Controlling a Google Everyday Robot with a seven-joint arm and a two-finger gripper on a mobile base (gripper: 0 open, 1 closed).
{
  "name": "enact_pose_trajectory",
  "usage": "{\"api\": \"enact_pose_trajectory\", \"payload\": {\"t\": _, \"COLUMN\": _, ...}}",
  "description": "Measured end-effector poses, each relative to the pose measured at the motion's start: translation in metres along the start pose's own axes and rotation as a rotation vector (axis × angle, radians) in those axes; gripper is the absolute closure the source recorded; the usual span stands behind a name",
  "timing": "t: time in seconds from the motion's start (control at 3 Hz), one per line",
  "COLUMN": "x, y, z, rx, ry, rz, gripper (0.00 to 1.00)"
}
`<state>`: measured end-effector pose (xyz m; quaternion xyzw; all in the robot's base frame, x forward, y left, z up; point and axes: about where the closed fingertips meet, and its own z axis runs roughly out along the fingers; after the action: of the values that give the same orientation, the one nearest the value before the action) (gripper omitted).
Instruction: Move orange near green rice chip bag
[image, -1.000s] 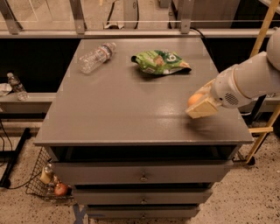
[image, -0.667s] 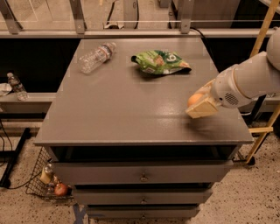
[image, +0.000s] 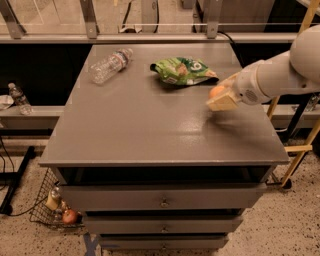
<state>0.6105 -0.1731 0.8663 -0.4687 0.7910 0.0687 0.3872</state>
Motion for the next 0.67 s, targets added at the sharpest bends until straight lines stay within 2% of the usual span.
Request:
{"api": "enact_pose_trajectory", "payload": {"t": 0.33, "x": -0.012, "y": -0.039, "z": 0.025, "rx": 0.054, "ry": -0.076, "rz": 0.016, "gripper": 1.00}}
{"api": "enact_pose_trajectory", "payload": {"t": 0.67, "x": -0.029, "y": -0.067, "z": 0.056, "rx": 0.078, "ry": -0.179, "rz": 0.055, "gripper": 1.00}}
